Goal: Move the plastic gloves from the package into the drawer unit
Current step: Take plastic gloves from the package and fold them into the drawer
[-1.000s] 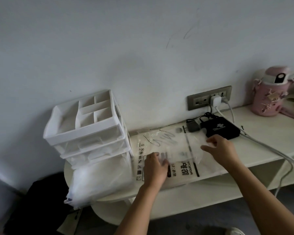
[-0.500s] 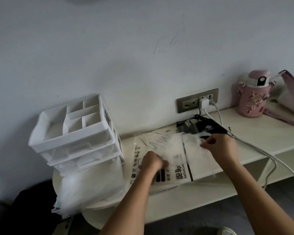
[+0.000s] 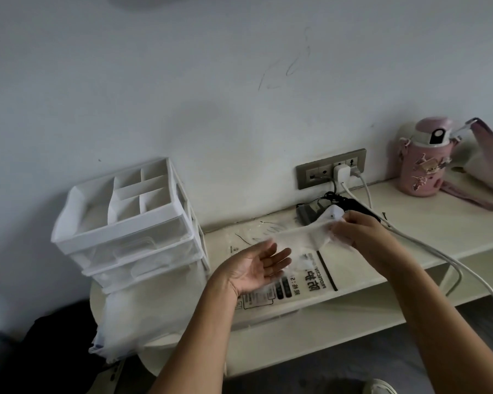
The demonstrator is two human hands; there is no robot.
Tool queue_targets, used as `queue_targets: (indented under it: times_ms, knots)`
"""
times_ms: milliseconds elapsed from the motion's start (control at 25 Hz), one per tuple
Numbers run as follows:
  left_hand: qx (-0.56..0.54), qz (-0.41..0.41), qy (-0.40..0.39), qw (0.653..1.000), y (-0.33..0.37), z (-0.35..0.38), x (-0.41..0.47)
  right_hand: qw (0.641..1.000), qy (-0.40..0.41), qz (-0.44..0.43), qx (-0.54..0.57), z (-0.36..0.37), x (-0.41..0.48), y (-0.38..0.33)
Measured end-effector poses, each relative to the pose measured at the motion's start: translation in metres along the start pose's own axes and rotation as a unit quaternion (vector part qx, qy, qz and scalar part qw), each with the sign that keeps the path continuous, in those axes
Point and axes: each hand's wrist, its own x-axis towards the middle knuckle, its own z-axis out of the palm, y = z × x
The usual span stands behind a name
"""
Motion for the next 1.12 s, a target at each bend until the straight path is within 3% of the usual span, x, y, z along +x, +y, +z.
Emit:
queue_targets:
  times_ms: [200,440,560,680,800,920,1000,1120]
  knots:
    - [-0.112,-0.035,0.042,0.992,-0.007,-0.006,0.009,0.991,-0.126,-0.005,0.047,-0.001,-0.006,-0.013]
    - [-0.031,-0.027,0.048,0.998,-0.014,0.011,0.001,0.983,-0.169,0.008,0.065,0.005,-0.012,-0.02]
    - [0.018,-0.03,0.039,0.999,-0.014,0.016,-0.003,0.97,-0.187,0.002,0.154,0.013,-0.011,-0.023]
    - [0.047,-0.035,0.037,0.998,-0.024,0.019,-0.004,0.934,-0.247,0.004,0.257,0.032,-0.013,-0.03]
    - [0.002,0.012,-0.068,0.998,-0.035,0.018,-0.006,0.9,-0.294,0.03,0.32,0.046,-0.013,-0.037]
    - [-0.052,0.105,-0.105,0.987,-0.036,0.019,-0.015,0.814,-0.383,0.068,0.431,0.048,-0.008,-0.034]
    - [-0.086,0.139,-0.064,0.985,-0.031,0.018,-0.025,0.829,-0.376,0.064,0.409,0.051,-0.007,-0.03]
    - [-0.061,0.178,0.045,0.981,-0.017,0.004,-0.044,0.929,-0.284,0.053,0.232,0.047,-0.003,-0.02]
